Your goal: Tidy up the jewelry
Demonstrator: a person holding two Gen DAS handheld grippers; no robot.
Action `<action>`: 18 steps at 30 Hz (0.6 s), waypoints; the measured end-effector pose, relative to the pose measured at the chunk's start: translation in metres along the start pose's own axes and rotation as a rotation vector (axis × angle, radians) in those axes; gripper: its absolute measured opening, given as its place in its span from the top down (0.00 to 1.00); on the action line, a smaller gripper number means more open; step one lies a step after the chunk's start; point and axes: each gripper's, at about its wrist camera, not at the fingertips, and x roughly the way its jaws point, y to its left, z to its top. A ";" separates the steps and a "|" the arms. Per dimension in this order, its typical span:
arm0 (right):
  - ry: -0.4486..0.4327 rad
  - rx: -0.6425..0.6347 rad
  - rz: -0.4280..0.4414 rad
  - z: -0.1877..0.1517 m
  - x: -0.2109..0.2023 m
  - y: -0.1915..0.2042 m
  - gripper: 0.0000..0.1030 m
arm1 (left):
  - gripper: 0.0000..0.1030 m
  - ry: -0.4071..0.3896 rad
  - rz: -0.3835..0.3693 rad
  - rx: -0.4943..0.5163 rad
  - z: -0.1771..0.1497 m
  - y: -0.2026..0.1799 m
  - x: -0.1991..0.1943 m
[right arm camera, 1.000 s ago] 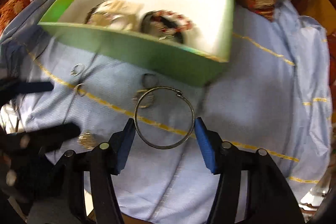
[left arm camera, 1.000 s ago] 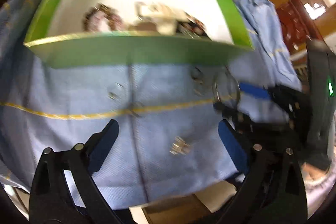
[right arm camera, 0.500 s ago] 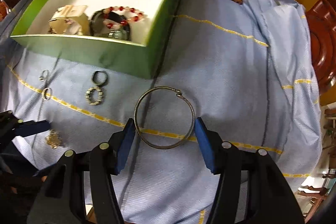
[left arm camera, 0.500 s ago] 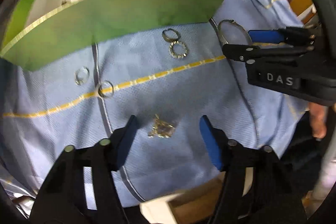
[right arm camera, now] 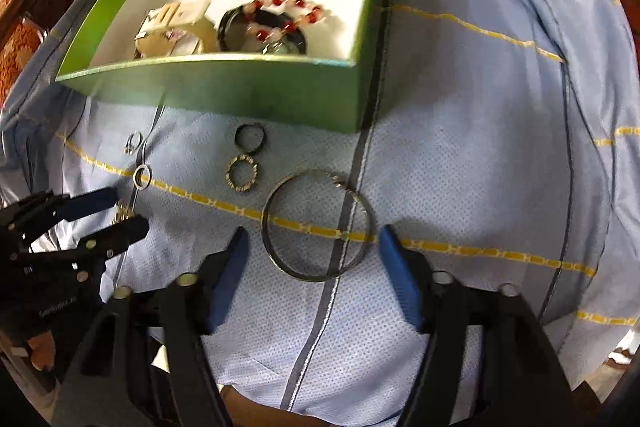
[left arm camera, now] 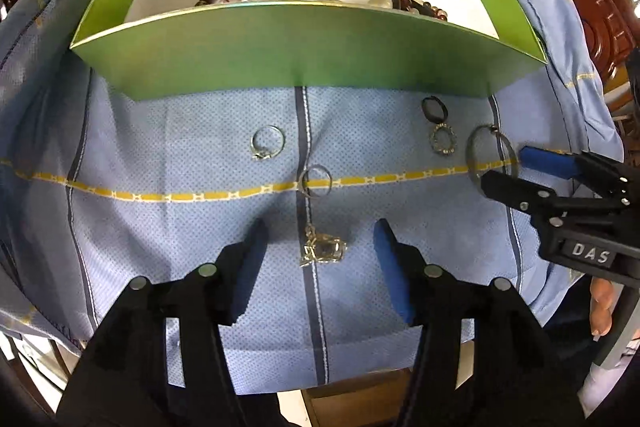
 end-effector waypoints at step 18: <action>-0.030 -0.129 -0.152 0.002 0.022 0.035 0.30 | 0.76 -0.037 0.108 0.090 0.000 -0.026 0.008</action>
